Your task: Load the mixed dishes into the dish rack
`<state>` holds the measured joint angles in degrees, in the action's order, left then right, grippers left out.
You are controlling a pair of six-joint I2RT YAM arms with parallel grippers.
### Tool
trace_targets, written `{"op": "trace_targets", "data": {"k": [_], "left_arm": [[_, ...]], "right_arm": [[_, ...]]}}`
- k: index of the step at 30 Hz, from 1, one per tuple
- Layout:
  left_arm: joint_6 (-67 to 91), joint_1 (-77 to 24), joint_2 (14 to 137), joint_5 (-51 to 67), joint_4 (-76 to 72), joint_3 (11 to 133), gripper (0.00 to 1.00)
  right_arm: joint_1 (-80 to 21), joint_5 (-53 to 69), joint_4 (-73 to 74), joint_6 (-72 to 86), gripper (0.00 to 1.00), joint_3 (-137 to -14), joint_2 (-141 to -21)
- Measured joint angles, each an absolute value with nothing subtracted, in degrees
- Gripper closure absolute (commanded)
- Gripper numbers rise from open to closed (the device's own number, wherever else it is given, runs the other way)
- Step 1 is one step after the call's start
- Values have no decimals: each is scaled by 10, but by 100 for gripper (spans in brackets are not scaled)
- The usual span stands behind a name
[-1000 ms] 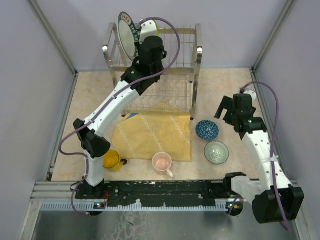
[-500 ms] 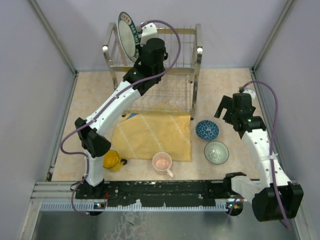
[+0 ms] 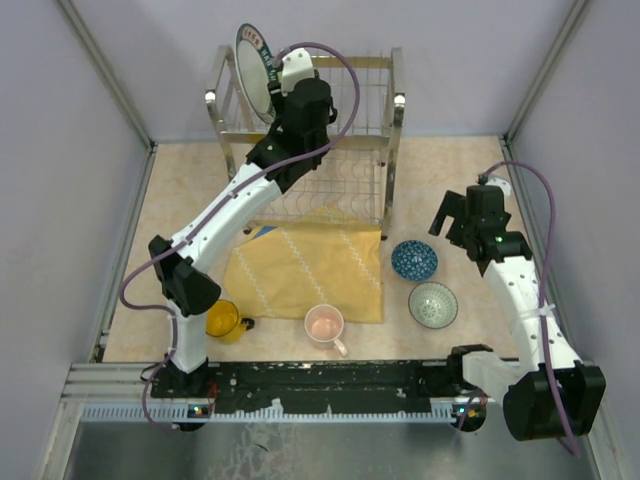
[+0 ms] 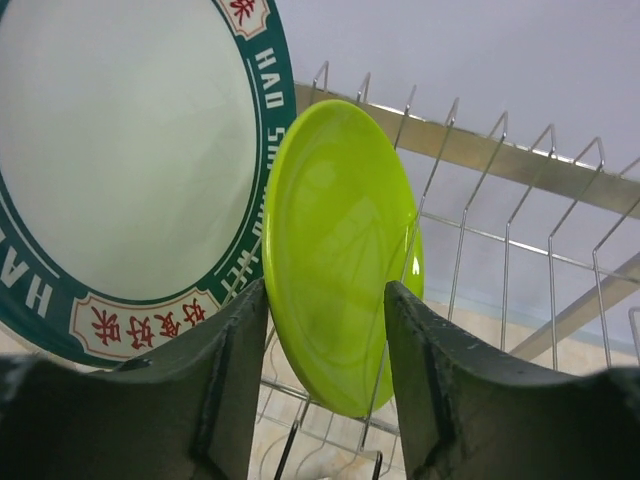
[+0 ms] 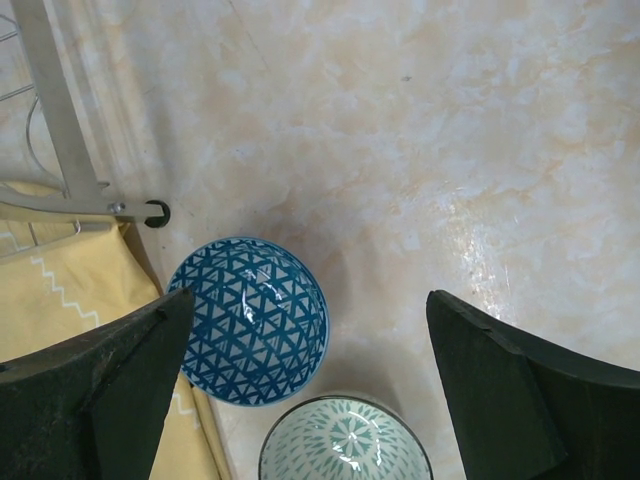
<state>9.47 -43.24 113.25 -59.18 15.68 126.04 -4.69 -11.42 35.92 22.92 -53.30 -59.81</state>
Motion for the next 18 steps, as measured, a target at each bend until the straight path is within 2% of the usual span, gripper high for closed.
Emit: {"op": "trace_targets", "data": {"k": [8, 13, 18], "left_arm": [[100, -438, 1126, -559, 159, 1253, 20], [96, -441, 1098, -538, 159, 1230, 12], [84, -435, 1031, -536, 160, 1194, 9]], "right_arm": [[-47, -78, 343, 220, 0, -533, -598], [-46, -43, 321, 220, 0, -533, -598], [-46, -19, 309, 217, 0, -533, -601]]}}
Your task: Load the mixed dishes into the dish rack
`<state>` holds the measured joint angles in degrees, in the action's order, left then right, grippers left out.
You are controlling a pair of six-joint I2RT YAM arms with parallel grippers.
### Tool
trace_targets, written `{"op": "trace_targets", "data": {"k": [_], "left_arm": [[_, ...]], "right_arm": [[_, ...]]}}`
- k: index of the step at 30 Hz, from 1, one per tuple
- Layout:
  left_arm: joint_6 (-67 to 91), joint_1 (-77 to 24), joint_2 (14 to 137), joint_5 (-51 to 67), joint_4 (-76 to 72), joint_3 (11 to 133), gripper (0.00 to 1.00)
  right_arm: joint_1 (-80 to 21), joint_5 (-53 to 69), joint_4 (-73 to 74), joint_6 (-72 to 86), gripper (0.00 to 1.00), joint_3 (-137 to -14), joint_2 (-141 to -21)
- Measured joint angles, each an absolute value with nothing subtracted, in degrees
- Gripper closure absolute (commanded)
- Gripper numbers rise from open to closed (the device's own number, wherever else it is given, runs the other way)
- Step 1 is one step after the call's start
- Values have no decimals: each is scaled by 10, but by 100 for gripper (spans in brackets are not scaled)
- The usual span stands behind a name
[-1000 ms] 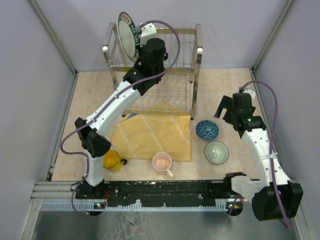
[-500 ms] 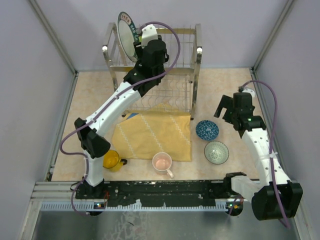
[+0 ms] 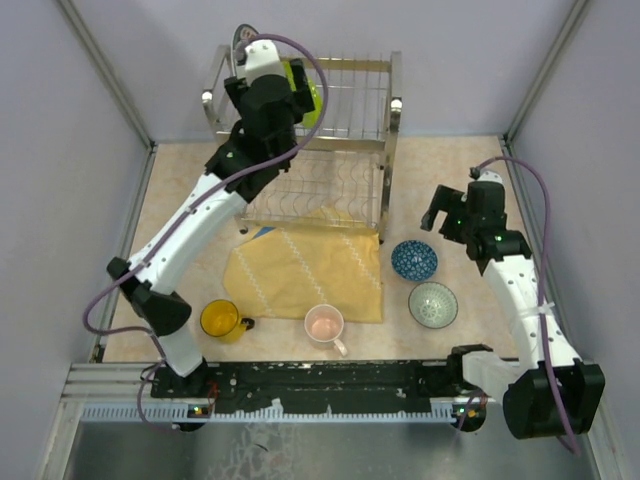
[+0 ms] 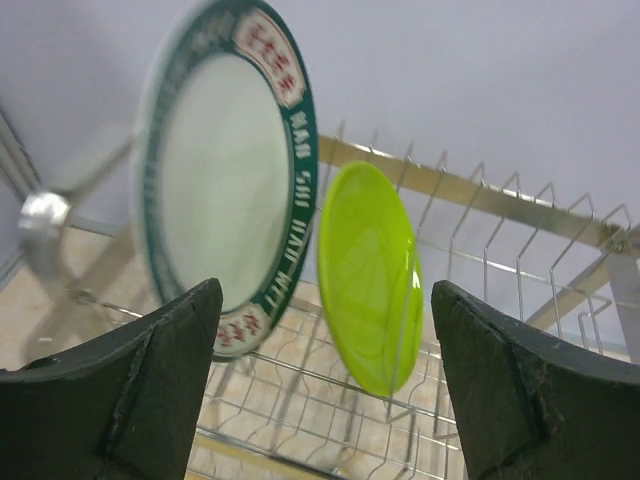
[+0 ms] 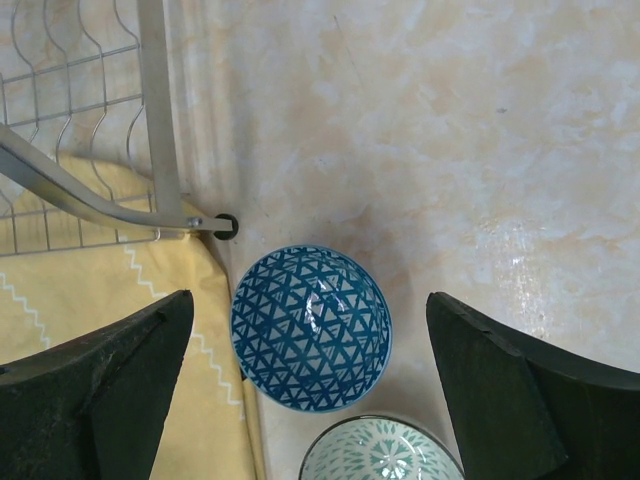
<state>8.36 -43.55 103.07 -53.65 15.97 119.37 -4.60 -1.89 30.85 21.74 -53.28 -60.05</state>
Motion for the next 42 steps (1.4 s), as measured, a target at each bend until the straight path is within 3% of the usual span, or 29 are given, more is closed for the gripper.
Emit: {"op": "trace_targets", "data": {"k": [7, 14, 21, 24, 33, 35, 37, 42], "left_arm": [[86, -430, 932, -514, 151, 1153, 8], [138, -432, 885, -448, 189, 1112, 17], [202, -434, 742, -417, 237, 938, 36], [241, -434, 673, -416, 264, 873, 38], [385, -434, 590, -416, 355, 710, 31], [414, -434, 590, -415, 374, 677, 31], [440, -433, 590, -415, 393, 648, 31], [470, -384, 590, -400, 409, 615, 31]], "right_arm": [[-46, 11, 301, 210, 5, -533, -607], [-46, 97, 273, 199, 26, -533, -613], [-46, 221, 225, 215, 86, -542, -683], [-46, 271, 202, 234, 100, -549, -728], [-55, 379, 79, 335, 100, -547, -802], [-60, 389, 56, 350, 91, -547, -813], [-64, 394, 35, 363, 63, -543, -822], [-64, 395, 26, 363, 40, -540, -822]]}}
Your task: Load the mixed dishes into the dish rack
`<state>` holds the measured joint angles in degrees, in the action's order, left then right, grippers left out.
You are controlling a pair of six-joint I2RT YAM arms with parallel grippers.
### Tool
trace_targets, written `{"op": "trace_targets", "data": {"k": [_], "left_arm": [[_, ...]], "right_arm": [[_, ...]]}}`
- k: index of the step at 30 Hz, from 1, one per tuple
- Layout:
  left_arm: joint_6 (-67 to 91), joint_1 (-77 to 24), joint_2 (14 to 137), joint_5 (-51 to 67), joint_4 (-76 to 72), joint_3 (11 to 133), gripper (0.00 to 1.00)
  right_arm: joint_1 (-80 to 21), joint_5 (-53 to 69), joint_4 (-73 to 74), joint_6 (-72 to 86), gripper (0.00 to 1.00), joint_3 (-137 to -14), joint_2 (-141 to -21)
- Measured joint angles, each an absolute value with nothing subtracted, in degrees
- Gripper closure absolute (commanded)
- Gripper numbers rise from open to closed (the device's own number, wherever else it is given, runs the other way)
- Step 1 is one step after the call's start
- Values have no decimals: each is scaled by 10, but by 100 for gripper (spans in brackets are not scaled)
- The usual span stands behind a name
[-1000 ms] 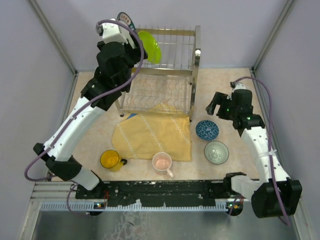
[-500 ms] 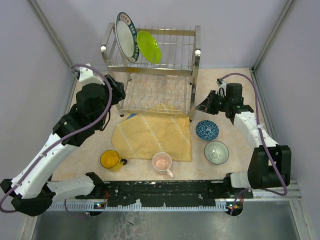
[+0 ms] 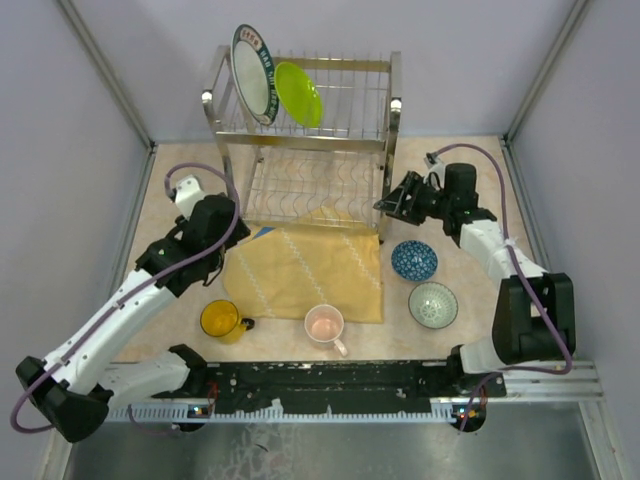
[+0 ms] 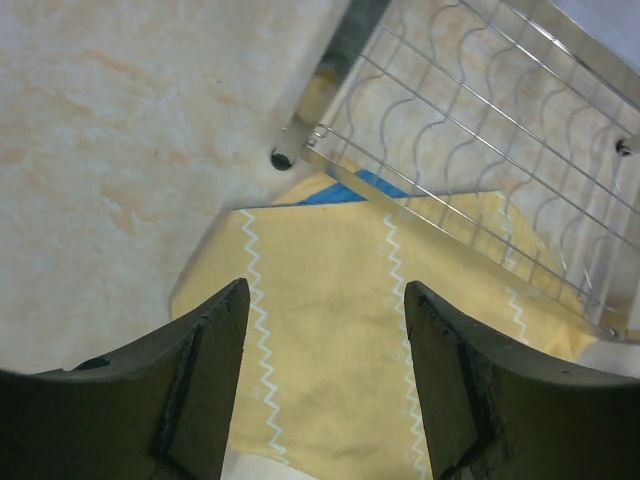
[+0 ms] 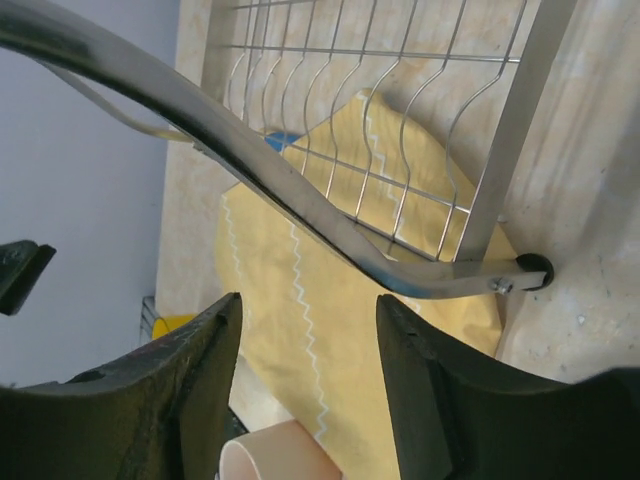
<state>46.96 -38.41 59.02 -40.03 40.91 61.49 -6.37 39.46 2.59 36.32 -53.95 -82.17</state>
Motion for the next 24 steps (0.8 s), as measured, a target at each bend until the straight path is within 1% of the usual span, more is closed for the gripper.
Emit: {"op": "trace_targets", "data": {"k": [5, 8, 13, 16, 18, 24], "left_arm": [[469, -316, 588, -355, 385, 569, 33], [466, -296, 597, -316, 373, 542, 38], [466, -288, 640, -269, 361, 535, 39], [468, -287, 654, -253, 360, 534, 38], [469, -287, 655, -248, 360, 533, 38], [466, -280, 651, -234, 358, 533, 37]], "right_arm": [[-64, 371, 58, 321, 37, -540, -806], [-64, 346, 90, 288, 37, -540, -786], [-64, 312, 130, 244, 36, -541, -773], [-64, 303, 145, 231, 41, -541, -773], [-67, 297, 156, 220, 41, -541, -773], [-134, 273, 194, 191, 40, -529, -757]]}}
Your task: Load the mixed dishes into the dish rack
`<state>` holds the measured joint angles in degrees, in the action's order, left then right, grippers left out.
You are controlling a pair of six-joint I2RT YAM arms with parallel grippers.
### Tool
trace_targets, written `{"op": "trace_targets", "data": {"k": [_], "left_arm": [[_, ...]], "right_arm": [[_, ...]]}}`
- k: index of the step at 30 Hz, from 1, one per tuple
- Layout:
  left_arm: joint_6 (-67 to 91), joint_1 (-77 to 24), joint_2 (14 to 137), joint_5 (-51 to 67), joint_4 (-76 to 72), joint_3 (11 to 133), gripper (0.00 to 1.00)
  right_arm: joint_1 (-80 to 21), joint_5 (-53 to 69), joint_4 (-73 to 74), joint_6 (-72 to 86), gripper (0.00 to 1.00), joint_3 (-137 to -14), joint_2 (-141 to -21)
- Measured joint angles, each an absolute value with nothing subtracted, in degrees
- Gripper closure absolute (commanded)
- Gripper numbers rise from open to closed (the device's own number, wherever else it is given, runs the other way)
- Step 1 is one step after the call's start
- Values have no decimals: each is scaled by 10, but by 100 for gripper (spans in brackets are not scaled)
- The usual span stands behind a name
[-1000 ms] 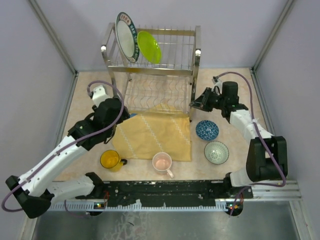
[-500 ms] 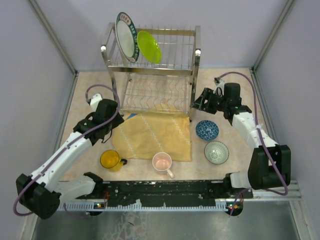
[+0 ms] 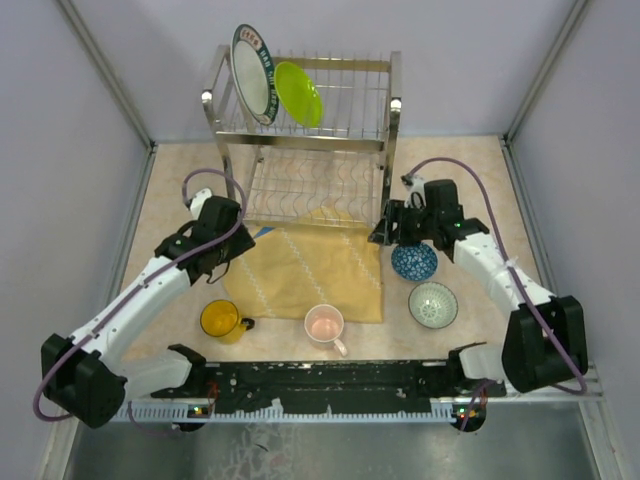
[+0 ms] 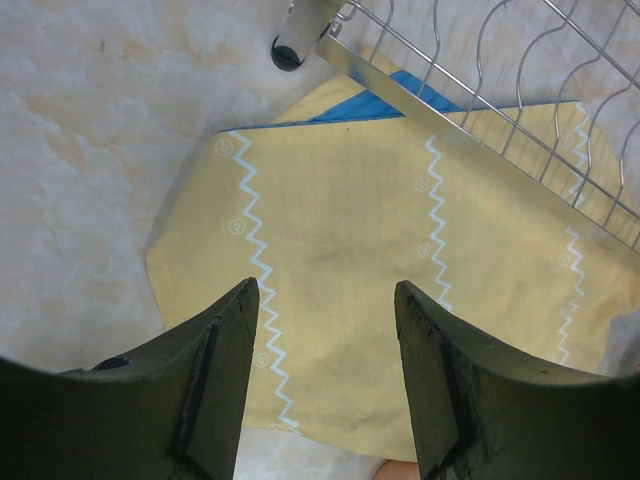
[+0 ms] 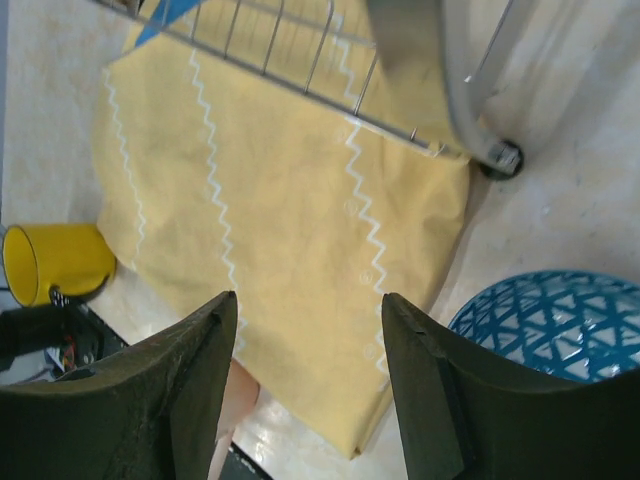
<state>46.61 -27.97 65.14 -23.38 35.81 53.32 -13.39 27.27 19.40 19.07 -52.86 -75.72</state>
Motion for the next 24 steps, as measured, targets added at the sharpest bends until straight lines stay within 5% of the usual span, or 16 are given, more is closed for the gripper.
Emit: {"op": "trace_targets", "data": {"k": [13, 18, 24], "left_arm": [[424, -276, 761, -87, 324, 524, 45], [424, -276, 797, -44, 309, 512, 48], [427, -276, 801, -33, 294, 493, 44]], "right_arm": [[-175, 269, 241, 176, 42, -462, -685], [-221, 239, 239, 174, 74, -456, -703], [-255, 190, 221, 182, 92, -439, -761]]}}
